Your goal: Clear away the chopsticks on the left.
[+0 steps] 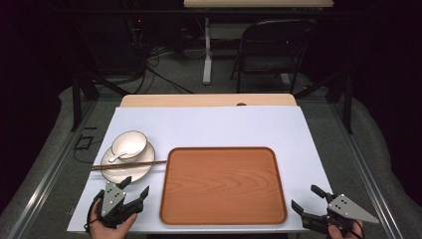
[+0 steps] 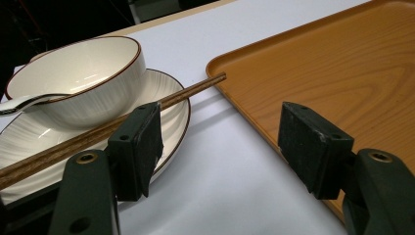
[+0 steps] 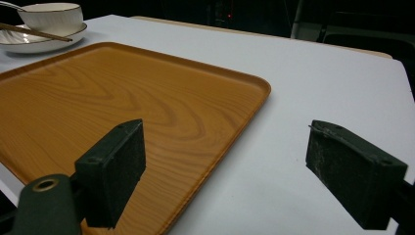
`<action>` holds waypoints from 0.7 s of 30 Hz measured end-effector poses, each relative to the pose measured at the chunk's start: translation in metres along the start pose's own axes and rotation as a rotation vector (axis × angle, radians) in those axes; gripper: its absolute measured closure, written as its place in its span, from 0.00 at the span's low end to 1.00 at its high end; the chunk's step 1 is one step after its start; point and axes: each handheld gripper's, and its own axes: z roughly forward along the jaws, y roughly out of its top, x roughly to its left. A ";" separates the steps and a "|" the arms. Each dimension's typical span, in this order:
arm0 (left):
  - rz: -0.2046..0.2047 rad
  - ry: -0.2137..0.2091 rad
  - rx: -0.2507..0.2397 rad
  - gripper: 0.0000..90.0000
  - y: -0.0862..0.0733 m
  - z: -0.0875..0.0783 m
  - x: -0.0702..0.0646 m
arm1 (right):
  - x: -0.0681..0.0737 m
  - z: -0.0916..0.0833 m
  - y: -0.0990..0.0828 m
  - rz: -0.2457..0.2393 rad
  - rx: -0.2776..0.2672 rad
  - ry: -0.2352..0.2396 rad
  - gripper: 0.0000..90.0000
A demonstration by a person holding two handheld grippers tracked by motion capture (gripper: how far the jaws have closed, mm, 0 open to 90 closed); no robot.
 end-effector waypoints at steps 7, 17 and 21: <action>0.006 0.000 0.003 0.37 0.000 -0.002 -0.001 | -0.001 -0.003 -0.001 0.007 -0.012 -0.006 0.16; 0.042 0.011 0.026 0.37 0.006 -0.012 0.005 | 0.000 -0.003 0.000 0.002 -0.015 -0.005 0.16; 0.105 0.016 0.070 0.37 0.013 -0.015 0.010 | 0.000 -0.002 0.001 0.014 -0.011 -0.003 0.16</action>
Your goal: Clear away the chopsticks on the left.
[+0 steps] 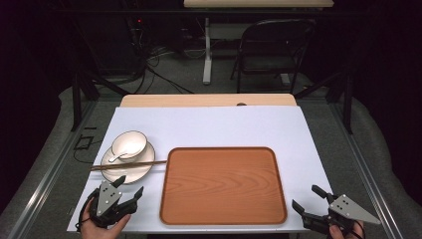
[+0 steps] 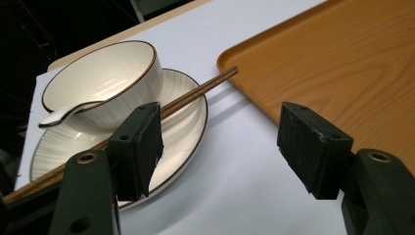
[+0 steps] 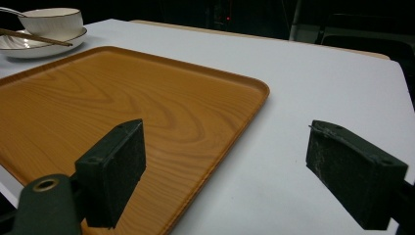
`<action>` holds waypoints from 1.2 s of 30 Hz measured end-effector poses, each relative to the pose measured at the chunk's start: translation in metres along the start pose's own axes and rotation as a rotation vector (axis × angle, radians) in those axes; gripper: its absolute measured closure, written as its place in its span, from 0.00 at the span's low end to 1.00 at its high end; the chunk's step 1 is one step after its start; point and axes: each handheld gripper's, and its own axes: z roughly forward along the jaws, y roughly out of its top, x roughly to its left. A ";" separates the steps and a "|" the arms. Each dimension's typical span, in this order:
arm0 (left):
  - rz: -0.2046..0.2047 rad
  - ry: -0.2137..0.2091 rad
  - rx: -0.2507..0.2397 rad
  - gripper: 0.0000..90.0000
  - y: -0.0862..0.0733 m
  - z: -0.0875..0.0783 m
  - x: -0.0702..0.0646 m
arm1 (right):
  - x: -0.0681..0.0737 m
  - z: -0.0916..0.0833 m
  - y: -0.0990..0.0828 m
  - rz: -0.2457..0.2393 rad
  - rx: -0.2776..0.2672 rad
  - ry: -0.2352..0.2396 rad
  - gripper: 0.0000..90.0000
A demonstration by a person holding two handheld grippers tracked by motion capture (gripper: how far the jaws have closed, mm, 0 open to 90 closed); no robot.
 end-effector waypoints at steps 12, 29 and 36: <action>0.258 0.049 0.141 0.43 0.014 -0.001 0.013 | -0.001 0.001 0.000 0.010 0.002 -0.004 0.16; 0.448 0.096 0.216 0.53 0.015 0.001 0.034 | -0.001 0.002 0.000 0.020 0.010 -0.001 0.16; 0.472 0.073 0.251 0.57 0.017 0.003 0.045 | -0.001 0.002 0.000 0.024 0.011 -0.004 0.16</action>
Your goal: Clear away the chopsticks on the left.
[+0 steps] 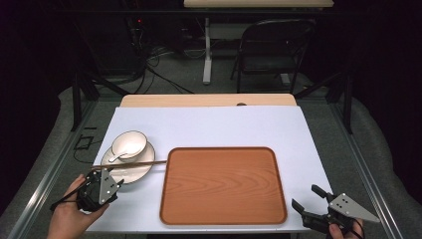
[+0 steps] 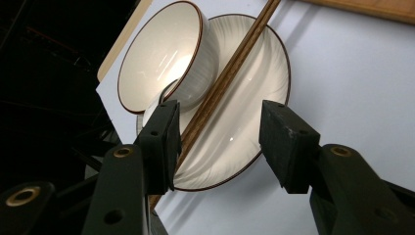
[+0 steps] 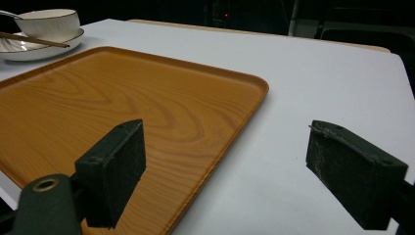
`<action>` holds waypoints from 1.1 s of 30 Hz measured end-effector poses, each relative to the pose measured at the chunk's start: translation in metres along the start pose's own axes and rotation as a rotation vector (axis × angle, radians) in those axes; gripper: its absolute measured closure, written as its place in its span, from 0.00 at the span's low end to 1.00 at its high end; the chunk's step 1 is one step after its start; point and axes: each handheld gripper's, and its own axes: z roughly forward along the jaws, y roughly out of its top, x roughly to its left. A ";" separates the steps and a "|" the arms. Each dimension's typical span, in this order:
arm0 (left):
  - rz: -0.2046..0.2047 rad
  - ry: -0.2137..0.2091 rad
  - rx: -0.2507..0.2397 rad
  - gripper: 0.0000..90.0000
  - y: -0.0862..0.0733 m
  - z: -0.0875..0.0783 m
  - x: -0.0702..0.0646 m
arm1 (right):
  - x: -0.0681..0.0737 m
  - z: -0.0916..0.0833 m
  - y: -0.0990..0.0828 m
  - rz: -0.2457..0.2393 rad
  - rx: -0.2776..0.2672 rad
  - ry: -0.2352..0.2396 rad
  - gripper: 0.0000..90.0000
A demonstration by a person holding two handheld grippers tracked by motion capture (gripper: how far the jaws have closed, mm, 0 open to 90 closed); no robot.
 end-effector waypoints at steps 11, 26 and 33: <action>0.125 -0.040 0.077 0.77 -0.002 0.008 0.019 | 0.000 0.000 0.000 0.005 0.003 0.001 0.16; 0.172 -0.059 0.161 0.81 -0.012 0.049 0.029 | -0.001 0.001 0.000 0.003 0.003 0.002 0.16; 0.188 -0.068 0.178 0.81 -0.012 0.064 0.029 | -0.001 0.001 0.000 0.003 0.004 0.004 0.16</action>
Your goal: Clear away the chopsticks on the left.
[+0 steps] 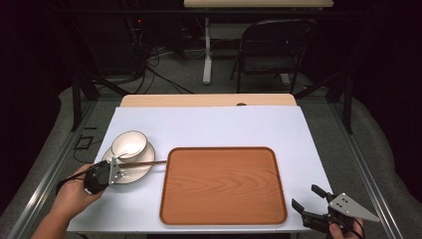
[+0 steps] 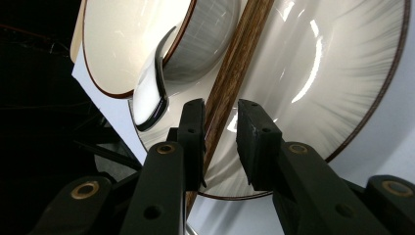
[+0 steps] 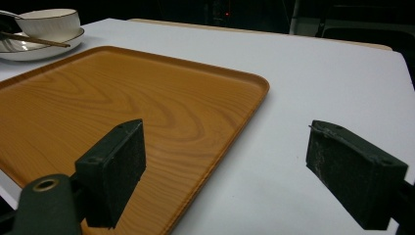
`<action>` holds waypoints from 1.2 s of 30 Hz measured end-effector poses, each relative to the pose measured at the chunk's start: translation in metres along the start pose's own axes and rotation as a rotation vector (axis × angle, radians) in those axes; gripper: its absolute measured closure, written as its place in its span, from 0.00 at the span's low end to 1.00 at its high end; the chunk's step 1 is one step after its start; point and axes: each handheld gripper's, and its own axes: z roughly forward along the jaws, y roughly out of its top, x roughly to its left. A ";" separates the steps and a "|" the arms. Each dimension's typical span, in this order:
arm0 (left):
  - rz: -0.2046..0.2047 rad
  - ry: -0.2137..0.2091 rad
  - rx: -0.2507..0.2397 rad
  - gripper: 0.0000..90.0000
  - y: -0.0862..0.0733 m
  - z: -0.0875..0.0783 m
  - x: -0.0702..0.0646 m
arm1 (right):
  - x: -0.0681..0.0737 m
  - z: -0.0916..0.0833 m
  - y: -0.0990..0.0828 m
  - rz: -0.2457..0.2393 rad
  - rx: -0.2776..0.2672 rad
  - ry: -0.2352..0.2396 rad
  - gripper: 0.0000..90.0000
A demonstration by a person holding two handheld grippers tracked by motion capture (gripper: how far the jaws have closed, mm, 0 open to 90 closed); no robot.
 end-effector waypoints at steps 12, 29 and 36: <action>0.030 -0.009 0.007 0.83 0.004 0.011 -0.002 | 0.000 0.000 0.000 0.000 0.000 0.001 0.16; 0.137 -0.022 0.057 0.89 0.007 0.013 -0.009 | 0.000 0.000 0.000 0.001 0.000 0.000 0.16; 0.215 -0.013 0.075 0.93 0.009 0.007 -0.016 | 0.000 0.000 0.000 0.003 0.001 0.000 0.16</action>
